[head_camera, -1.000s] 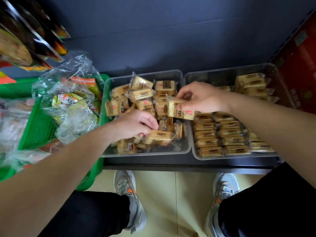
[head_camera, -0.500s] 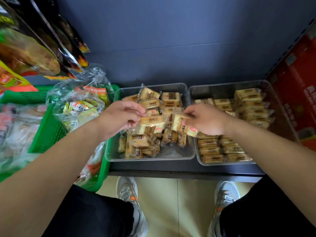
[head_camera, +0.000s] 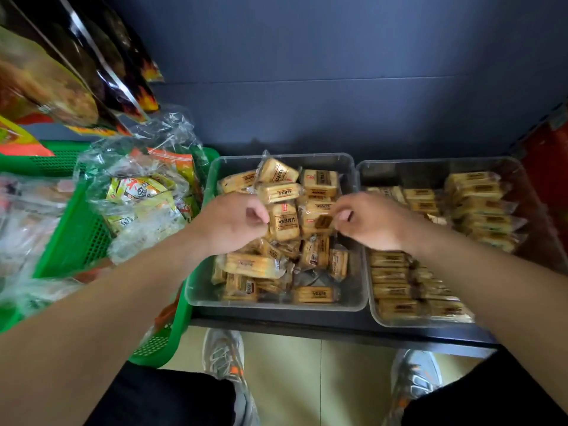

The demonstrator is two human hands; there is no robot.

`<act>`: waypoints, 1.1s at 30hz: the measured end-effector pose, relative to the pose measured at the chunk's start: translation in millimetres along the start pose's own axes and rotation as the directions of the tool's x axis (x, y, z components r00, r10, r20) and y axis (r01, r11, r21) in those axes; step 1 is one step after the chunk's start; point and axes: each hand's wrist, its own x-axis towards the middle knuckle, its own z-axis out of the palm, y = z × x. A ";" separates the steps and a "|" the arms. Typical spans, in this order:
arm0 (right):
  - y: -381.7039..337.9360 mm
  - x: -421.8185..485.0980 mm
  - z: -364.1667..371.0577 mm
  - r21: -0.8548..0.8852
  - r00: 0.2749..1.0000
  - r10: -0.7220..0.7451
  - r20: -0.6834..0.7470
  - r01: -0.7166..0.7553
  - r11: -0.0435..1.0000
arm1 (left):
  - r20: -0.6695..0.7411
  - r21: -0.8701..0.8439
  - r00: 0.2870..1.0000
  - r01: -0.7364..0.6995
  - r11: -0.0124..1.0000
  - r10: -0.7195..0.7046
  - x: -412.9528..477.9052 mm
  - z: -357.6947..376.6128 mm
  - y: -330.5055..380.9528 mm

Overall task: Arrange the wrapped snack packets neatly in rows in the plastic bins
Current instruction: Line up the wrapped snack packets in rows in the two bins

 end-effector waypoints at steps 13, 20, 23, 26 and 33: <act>12.3 37.3 1.3 -0.225 0.950 -0.114 0.291 0.184 0.957 | -0.191 0.327 0.975 -0.043 0.944 0.111 73.0 -2.2 32.9; 41.7 34.6 -16.6 -0.078 0.981 -0.167 -0.100 0.160 0.984 | 0.217 0.451 0.971 -0.186 0.873 0.095 82.8 23.5 42.1; 51.5 39.3 -19.1 -0.198 0.971 -0.157 -0.179 0.121 0.973 | 0.253 0.587 0.964 -0.223 0.778 0.086 84.9 25.0 39.3; 57.9 41.5 -23.3 -0.065 0.981 -0.075 -0.178 0.064 0.996 | 0.249 0.596 0.963 -0.239 0.766 0.107 86.4 23.8 37.5; 64.2 40.3 -26.4 -0.022 0.983 -0.036 -0.181 0.032 0.999 | 0.188 0.534 0.963 -0.267 0.802 0.196 100.1 42.9 58.3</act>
